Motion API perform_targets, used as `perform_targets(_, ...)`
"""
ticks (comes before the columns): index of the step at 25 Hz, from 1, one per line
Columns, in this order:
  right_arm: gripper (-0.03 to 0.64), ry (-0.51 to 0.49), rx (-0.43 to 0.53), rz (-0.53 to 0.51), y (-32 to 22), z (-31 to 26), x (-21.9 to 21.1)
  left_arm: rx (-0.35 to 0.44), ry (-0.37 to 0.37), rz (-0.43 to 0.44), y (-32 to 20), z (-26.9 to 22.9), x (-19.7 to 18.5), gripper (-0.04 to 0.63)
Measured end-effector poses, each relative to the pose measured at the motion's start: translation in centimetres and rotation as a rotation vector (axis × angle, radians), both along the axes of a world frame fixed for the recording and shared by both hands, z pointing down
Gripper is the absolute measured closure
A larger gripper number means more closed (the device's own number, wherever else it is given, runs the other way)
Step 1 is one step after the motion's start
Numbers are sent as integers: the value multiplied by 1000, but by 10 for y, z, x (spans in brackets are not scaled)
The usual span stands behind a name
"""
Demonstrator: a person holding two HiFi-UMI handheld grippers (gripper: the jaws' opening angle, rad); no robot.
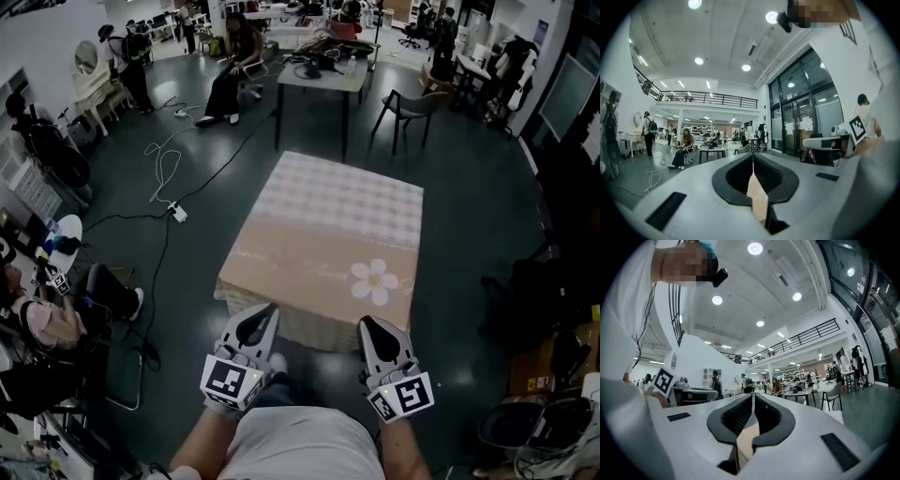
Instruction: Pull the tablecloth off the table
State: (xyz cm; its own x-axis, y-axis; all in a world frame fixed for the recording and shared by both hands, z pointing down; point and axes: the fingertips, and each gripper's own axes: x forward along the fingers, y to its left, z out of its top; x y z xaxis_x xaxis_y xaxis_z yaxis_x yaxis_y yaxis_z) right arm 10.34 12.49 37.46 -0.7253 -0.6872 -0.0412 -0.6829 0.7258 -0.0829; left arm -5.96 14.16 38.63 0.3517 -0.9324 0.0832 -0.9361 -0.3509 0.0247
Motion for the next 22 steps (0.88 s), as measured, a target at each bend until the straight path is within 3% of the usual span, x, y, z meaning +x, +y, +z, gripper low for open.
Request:
perform_targets(13, 588, 40, -46, 57, -90, 16, -81, -45, 19, 54, -100, 20, -87, 581)
perform_targets(22, 588, 88, -61, 127, -131, 28, -106, -90, 9, 93, -146, 40, -130, 581)
